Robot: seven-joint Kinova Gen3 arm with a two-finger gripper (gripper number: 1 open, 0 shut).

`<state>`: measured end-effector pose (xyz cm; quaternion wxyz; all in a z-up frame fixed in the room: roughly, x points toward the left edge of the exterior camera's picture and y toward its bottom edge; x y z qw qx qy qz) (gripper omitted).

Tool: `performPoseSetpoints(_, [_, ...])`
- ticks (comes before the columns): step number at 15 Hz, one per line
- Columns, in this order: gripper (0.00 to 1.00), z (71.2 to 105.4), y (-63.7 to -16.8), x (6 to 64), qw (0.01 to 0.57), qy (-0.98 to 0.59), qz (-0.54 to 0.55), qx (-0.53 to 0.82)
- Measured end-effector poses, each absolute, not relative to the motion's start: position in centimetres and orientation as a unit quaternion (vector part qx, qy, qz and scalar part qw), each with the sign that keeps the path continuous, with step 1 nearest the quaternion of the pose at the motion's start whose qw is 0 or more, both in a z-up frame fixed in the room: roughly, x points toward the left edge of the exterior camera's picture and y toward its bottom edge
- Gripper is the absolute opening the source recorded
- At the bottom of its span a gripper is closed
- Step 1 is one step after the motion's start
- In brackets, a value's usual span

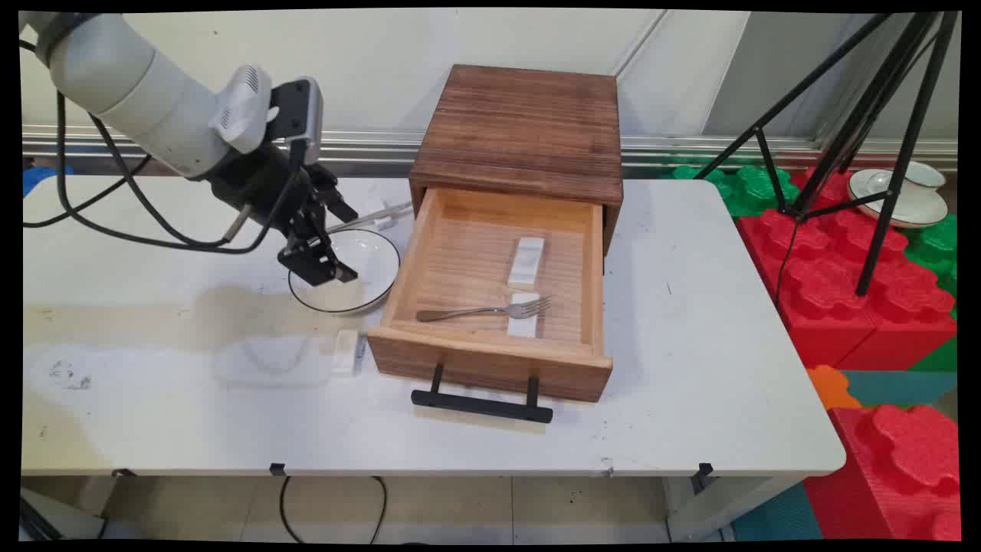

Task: Pick up the knife from the left of the white plate

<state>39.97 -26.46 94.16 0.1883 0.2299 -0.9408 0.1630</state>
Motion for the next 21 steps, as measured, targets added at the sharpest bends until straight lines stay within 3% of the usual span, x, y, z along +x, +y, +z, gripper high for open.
performPoseSetpoints(21, [1.00, 92.2, -35.6, 46.4, 0.150, -0.922, 0.207, 0.290])
